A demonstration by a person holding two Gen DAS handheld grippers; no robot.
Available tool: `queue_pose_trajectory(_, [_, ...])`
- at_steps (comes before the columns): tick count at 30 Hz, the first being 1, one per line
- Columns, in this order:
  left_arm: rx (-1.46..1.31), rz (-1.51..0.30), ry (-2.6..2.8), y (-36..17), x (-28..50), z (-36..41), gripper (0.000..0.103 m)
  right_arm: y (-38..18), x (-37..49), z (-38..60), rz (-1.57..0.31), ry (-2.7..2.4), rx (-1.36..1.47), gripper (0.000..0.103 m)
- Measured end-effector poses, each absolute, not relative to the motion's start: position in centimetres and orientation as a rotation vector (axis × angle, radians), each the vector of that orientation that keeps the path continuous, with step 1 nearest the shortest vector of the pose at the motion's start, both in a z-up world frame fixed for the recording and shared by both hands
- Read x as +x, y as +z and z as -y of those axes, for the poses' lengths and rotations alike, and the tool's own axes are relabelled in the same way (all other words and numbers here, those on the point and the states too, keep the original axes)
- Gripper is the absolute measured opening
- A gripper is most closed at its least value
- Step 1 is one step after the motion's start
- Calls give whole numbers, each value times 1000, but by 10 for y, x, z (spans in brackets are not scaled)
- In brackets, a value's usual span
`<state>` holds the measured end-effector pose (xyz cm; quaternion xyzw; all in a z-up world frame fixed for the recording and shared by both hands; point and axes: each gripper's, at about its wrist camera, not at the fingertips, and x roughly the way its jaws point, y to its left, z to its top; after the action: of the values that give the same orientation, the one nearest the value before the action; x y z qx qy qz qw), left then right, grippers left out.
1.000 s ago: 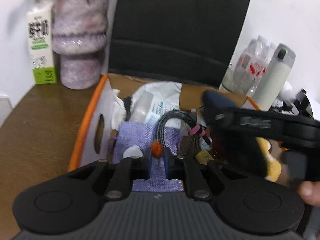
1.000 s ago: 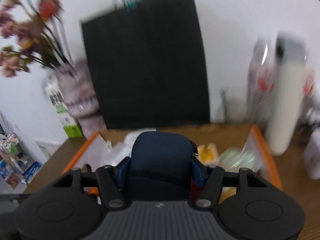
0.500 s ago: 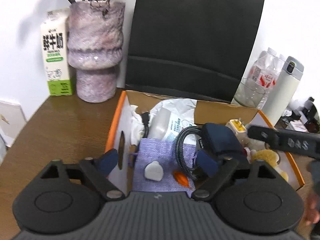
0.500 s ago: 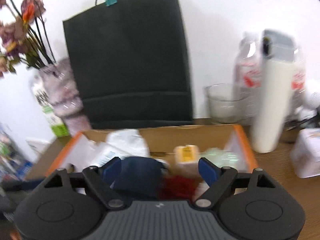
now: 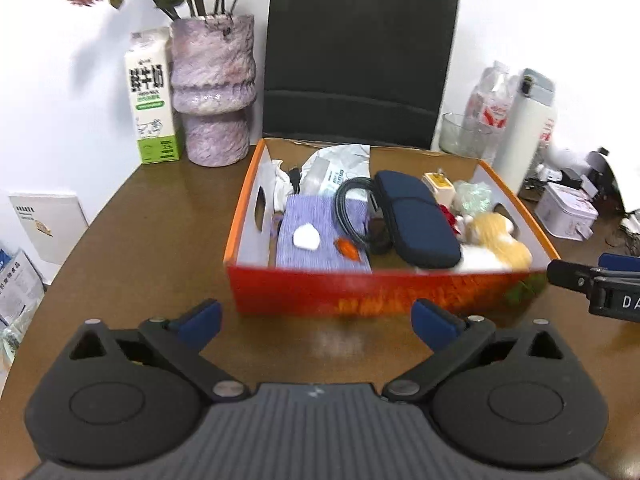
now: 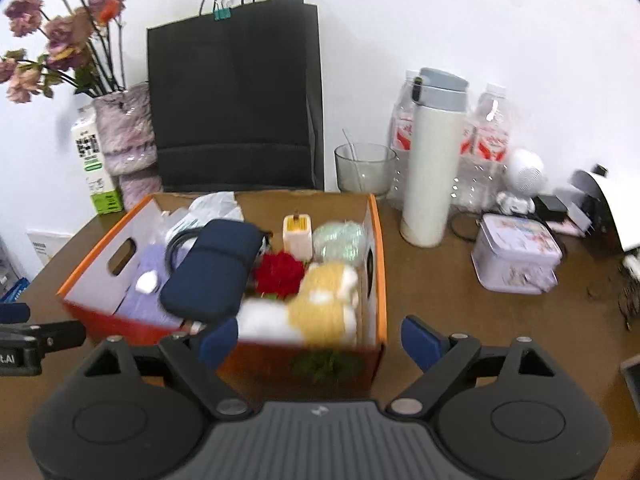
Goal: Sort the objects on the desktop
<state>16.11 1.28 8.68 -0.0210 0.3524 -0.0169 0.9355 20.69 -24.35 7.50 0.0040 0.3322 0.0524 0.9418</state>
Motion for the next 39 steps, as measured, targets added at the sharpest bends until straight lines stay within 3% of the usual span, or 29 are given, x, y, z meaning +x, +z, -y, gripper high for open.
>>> queue_pose_trajectory(10, [8,-619,-18,37,14,-8,103,27,63,232,-613,126,-4,98])
queue_pose_trajectory(14, [103,-588,36,16,-30,-3,103,2,16,226,-636,107,34,99])
queue_pose_trajectory(22, [4,-598,14,4,-87,-19,103,-16,-64,210,-616,146,36,99])
queue_pose_trajectory(32, [13,-649,-28,-9,-74,-15,103,-22,-89,205,-581,140,32,103])
queue_pose_trajectory(39, [22,-699,-23,-9,-35,-12,103,-24,-52,197,-700,104,-20,103])
